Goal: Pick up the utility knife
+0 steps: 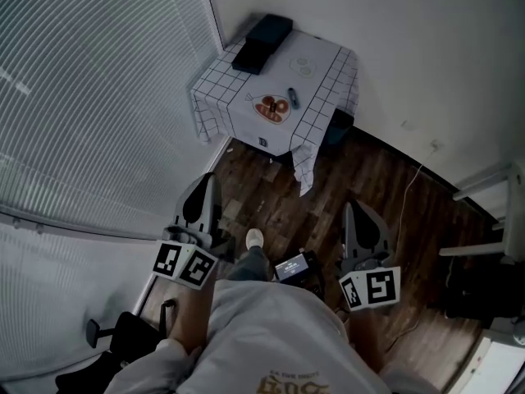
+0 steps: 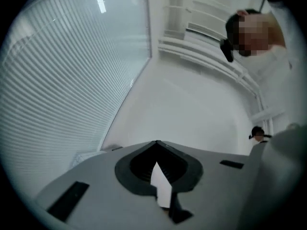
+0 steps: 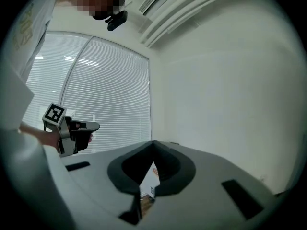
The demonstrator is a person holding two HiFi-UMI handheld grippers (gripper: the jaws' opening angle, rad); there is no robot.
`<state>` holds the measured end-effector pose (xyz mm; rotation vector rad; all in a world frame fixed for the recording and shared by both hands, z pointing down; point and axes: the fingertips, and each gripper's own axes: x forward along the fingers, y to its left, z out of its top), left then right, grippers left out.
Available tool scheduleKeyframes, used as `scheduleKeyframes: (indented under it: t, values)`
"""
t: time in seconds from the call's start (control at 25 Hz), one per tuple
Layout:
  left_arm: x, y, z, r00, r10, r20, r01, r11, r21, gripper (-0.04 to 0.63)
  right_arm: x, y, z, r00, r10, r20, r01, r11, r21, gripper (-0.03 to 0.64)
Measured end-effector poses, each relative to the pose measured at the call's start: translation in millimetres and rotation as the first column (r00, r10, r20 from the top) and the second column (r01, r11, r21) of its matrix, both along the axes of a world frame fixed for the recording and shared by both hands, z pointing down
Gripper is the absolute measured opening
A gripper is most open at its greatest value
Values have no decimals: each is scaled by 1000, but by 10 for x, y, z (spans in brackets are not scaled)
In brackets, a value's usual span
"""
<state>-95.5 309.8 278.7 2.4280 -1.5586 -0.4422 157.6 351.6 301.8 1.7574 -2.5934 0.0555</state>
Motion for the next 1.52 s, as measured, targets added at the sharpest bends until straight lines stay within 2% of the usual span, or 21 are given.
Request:
scheduleKeyframes:
  t: [0.04, 0.08, 0.16, 0.2, 0.24, 0.48, 0.96, 1.24, 1.36, 1.52]
  values:
    - [-15, -40, 4, 1000, -1, -6, 1, 1000, 3, 8, 0, -39, 18, 1000, 1, 0, -1, 1000, -7, 3]
    - [7, -89, 24, 999, -2, 45, 2, 1000, 7, 8, 4, -89, 39, 1000, 3, -1, -3, 1000, -14, 3]
    - [123, -215, 104, 975, 6, 220, -8, 1000, 9, 8, 8, -211, 89, 1000, 10, -3, -10, 1000, -29, 3]
    - [186, -283, 141, 959, 19, 284, -22, 1000, 9, 8, 4, -279, 117, 1000, 14, -5, -14, 999, -37, 3]
    - [233, -353, 170, 948, 33, 317, -38, 999, 11, 8, -7, -351, 144, 1000, 17, -8, -18, 999, -42, 3]
    - [262, -926, 331, 921, 53, 386, -69, 997, 26, 8, -85, -825, 164, 999, 31, -39, -33, 998, -53, 3]
    - [-118, -2008, 332, 909, 91, 406, -109, 994, 22, 8, -540, -1800, 165, 995, 69, -66, -73, 996, -54, 3]
    - [-217, -2347, 371, 899, 156, 409, -169, 986, -3, 8, -734, -2116, 285, 996, 78, -51, -83, 991, -107, 3]
    - [-231, -2471, 400, 901, 166, 400, -181, 983, -1, 8, -784, -2245, 354, 995, 66, -73, -75, 989, -131, 3]
    - [-215, -2657, 465, 892, 160, 422, -175, 985, -4, 8, -809, -2486, 420, 994, 44, -96, -57, 989, -138, 3]
